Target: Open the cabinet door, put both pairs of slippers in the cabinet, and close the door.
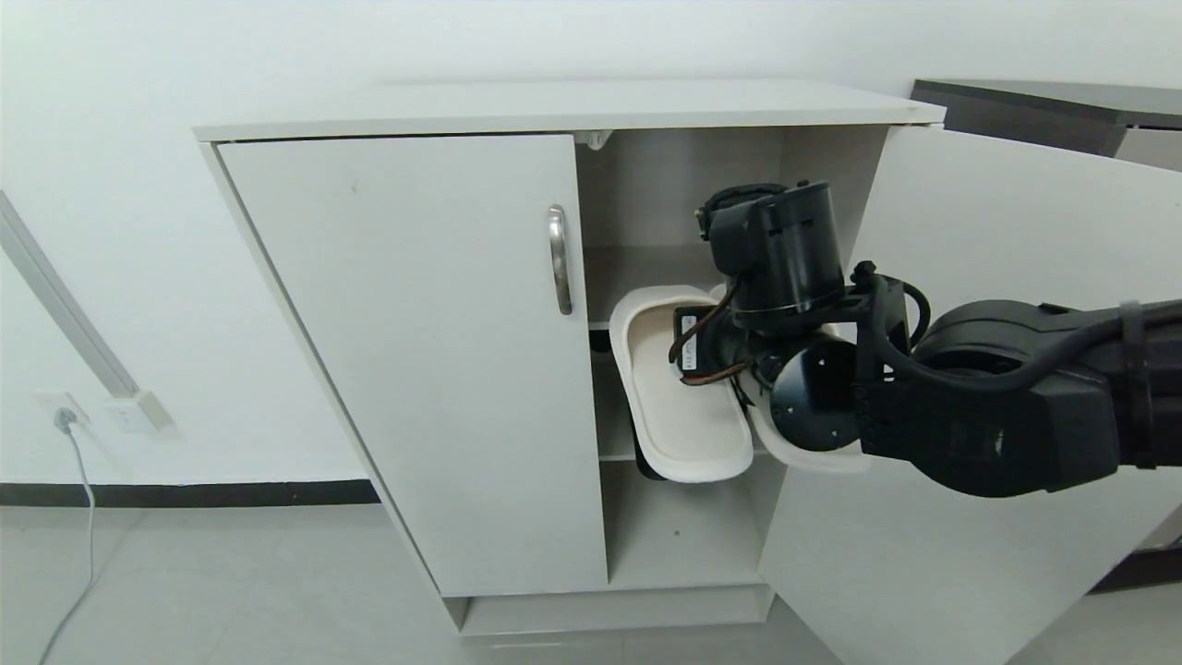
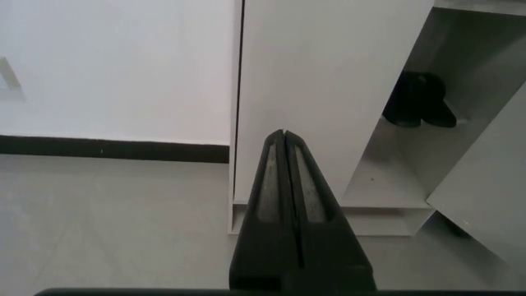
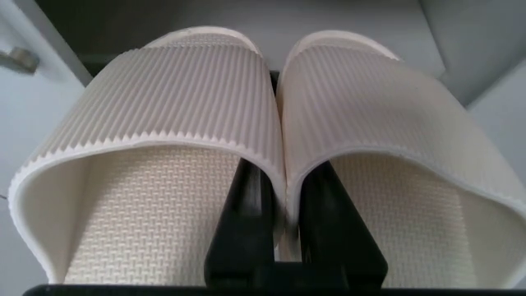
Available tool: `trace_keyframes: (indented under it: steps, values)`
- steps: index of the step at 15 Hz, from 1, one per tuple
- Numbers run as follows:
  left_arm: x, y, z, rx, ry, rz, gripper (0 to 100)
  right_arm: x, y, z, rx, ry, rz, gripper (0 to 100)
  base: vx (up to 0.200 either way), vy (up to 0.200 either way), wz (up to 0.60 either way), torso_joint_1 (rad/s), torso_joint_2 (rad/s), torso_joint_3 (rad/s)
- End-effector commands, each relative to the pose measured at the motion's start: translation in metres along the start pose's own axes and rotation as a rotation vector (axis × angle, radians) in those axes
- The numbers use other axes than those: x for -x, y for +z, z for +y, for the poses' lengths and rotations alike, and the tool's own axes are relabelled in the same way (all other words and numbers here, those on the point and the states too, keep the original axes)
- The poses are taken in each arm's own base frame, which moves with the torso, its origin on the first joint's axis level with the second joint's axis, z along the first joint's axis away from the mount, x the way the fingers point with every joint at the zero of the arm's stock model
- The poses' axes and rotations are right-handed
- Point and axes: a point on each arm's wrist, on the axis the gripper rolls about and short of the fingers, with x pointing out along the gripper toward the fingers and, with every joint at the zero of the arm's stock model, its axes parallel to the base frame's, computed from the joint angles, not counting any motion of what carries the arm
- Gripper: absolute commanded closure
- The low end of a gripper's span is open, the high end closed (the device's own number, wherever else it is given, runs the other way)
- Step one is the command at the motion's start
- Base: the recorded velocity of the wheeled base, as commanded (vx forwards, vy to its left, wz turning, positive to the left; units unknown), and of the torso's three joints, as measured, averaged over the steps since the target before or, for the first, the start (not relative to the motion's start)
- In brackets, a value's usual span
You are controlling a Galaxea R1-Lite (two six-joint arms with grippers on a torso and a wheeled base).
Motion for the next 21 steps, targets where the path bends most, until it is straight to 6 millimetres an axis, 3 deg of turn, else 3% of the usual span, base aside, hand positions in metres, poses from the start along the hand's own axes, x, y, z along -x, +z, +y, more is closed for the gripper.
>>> trace_keyframes:
  steps: [1, 5, 8, 14, 21]
  values:
    - [0.0, 0.0, 0.0, 0.0, 0.001, 0.001, 100, -0.005, -0.003, -0.001, 0.006, -0.01, 0.005, 100, 0.2, 0.0, 0.0, 0.002, 0.0, -0.002]
    - [0.0, 0.0, 0.0, 0.0, 0.001, 0.001, 100, -0.012, -0.007, 0.001, 0.01, -0.017, 0.009, 100, 0.2, 0.0, 0.0, 0.006, 0.0, 0.001]
    - [0.0, 0.0, 0.0, 0.002, 0.001, -0.001, 100, -0.019, -0.008, 0.006, 0.01, -0.015, 0.0, 100, 0.0, 0.0, 0.0, 0.0, 0.0, 0.0]
    - [0.0, 0.0, 0.0, 0.005, 0.002, -0.001, 100, -0.053, -0.01, 0.015, 0.01, -0.04, -0.009, 100, 0.0, 0.0, 0.0, 0.0, 0.0, 0.0]
    - [0.0, 0.0, 0.0, 0.005, 0.002, -0.001, 100, -0.088, 0.006, 0.004, -0.015, -0.051, -0.008, 100, 0.0, 0.0, 0.0, 0.0, 0.0, 0.0]
